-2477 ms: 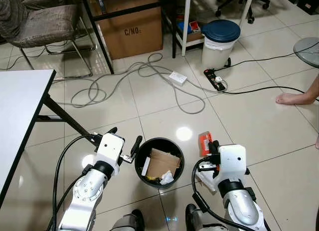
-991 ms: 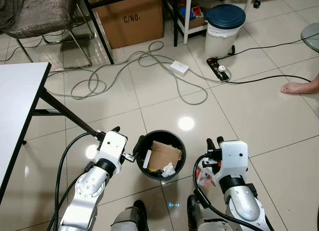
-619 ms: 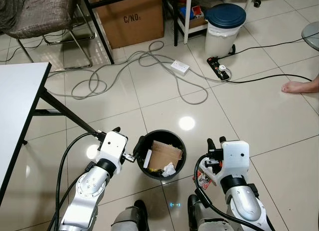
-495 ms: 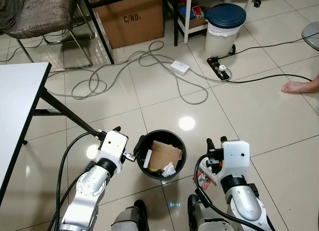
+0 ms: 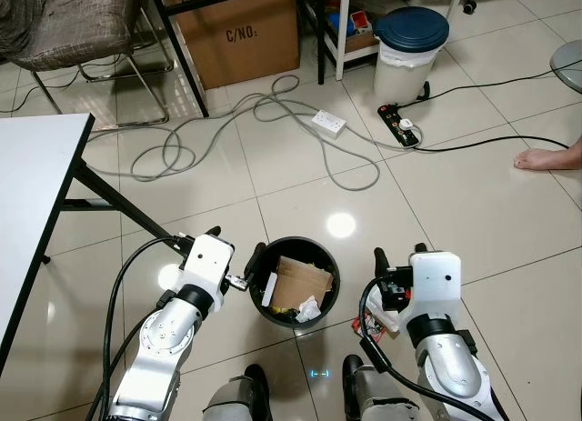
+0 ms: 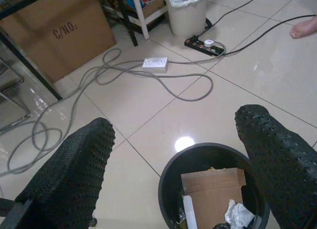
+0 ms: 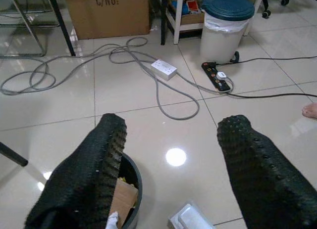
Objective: Picking trash to rubbish bin
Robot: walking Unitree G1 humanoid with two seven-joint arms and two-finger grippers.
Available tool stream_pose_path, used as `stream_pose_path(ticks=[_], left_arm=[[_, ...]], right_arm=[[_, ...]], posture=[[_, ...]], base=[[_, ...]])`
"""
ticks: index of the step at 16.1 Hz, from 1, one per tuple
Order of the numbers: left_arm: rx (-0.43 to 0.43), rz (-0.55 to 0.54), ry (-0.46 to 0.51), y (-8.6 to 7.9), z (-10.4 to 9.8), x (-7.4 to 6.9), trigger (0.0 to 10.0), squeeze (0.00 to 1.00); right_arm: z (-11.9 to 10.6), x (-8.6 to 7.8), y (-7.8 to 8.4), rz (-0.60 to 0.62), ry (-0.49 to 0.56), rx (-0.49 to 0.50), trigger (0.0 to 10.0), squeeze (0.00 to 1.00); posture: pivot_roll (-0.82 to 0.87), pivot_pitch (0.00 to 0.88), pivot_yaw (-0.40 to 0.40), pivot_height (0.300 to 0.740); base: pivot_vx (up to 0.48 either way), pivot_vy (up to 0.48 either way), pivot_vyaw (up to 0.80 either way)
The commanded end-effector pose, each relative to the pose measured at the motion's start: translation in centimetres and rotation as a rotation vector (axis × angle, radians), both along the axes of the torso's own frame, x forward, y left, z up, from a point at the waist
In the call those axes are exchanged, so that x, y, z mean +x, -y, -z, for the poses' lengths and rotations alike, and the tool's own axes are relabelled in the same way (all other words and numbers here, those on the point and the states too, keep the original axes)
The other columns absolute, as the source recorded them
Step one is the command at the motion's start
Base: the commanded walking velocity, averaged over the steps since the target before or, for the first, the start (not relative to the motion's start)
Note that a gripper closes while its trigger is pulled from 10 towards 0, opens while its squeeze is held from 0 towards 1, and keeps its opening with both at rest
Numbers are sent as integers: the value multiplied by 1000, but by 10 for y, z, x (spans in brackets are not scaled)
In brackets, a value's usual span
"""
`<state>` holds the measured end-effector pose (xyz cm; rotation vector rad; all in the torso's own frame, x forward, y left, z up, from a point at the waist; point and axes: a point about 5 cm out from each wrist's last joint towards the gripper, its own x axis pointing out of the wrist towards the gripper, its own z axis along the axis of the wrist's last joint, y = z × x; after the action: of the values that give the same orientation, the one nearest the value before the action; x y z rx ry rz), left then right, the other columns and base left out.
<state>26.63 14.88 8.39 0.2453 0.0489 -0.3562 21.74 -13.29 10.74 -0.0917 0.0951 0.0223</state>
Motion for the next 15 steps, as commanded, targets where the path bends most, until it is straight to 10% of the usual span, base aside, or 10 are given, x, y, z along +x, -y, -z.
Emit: stream_pose_path(ticks=[1, 3, 7, 15], left_arm=[[4, -22, -5, -7, 0, -2, 10000, 0], [11, -32, -9, -11, 0, -4, 10000, 0], [-6, -69, 9, -13, -8, -4, 10000, 0], [-16, -79, 29, -15, -15, -5, 10000, 0]], right_arm=[[2, -4, 1, 4, -9, 4, 10000, 1000], [3, -7, 1, -2, -20, 1, 10000, 1000], [1, -9, -3, -39, -13, -12, 10000, 47], [4, -11, -3, -40, -23, -26, 10000, 0]], posture=[[-104, 292, 102, 740], [-103, 307, 101, 740], [-102, 314, 100, 740], [-95, 313, 99, 740]], base=[[0, 0, 0], [0, 0, 0], [0, 0, 100], [0, 0, 800]])
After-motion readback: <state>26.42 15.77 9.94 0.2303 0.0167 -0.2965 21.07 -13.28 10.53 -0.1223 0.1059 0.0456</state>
